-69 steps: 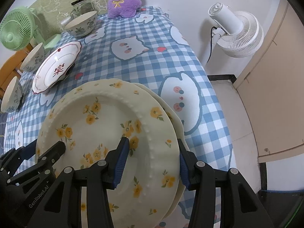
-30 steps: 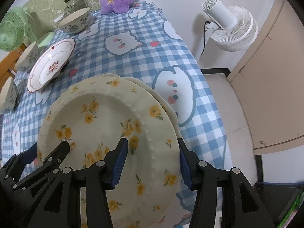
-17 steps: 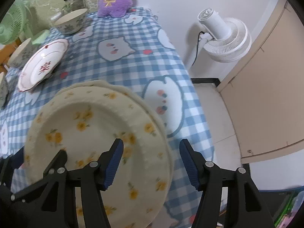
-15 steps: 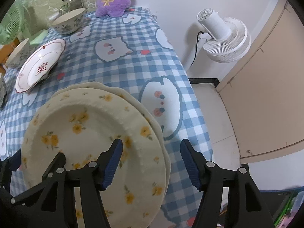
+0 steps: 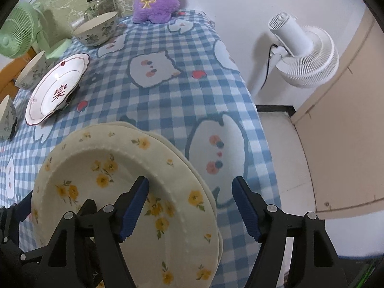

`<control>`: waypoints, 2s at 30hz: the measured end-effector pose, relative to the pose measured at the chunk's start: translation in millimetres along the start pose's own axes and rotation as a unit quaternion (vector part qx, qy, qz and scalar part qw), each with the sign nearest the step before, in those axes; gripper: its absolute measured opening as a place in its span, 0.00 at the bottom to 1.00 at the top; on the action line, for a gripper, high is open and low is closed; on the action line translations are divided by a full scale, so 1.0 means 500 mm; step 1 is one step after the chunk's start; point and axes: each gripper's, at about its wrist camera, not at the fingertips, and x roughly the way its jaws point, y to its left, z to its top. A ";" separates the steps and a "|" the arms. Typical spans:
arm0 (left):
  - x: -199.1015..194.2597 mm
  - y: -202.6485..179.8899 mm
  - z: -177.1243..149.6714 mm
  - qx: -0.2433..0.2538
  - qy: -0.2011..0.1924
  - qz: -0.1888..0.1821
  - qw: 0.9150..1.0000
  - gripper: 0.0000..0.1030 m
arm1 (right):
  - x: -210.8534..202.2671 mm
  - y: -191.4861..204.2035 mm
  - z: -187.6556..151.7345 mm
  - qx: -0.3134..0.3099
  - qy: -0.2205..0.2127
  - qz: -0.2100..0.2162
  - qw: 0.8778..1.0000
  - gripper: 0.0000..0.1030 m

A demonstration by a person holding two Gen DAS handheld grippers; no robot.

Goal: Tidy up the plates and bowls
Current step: 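Open both tools to release the cream plate rim and pull back, then move both tools to the rim of the white red-rimmed plate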

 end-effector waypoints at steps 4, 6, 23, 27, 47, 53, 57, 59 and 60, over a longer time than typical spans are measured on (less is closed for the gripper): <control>0.006 -0.001 0.011 -0.021 0.009 0.006 1.000 0.95 | 0.008 -0.002 0.023 -0.014 0.006 0.013 1.000 0.71; 0.007 0.001 0.014 -0.027 0.013 0.006 1.000 0.94 | 0.006 0.001 0.034 -0.029 0.005 0.024 0.999 0.71; -0.073 0.112 0.103 -0.074 -0.037 0.026 0.996 0.89 | -0.090 0.119 0.134 -0.073 -0.033 0.083 0.993 0.72; -0.088 0.143 0.128 -0.061 -0.046 0.021 0.997 0.85 | -0.113 0.149 0.153 -0.064 -0.046 0.080 0.994 0.72; -0.054 0.255 0.248 -0.022 -0.084 -0.007 0.996 0.72 | -0.091 0.277 0.245 -0.046 -0.072 0.069 0.994 0.72; -0.006 0.273 0.276 -0.022 -0.076 -0.006 0.997 0.70 | -0.047 0.303 0.268 -0.048 -0.066 0.076 0.994 0.67; 0.017 0.283 0.291 -0.017 -0.078 0.000 0.997 0.69 | -0.020 0.319 0.284 -0.046 -0.064 0.081 0.994 0.67; 0.034 0.290 0.299 -0.022 -0.074 -0.001 0.997 0.69 | -0.003 0.328 0.292 -0.045 -0.063 0.081 0.994 0.67; 0.045 0.294 0.301 -0.028 -0.070 -0.002 0.997 0.69 | 0.002 0.331 0.292 -0.046 -0.063 0.081 0.994 0.66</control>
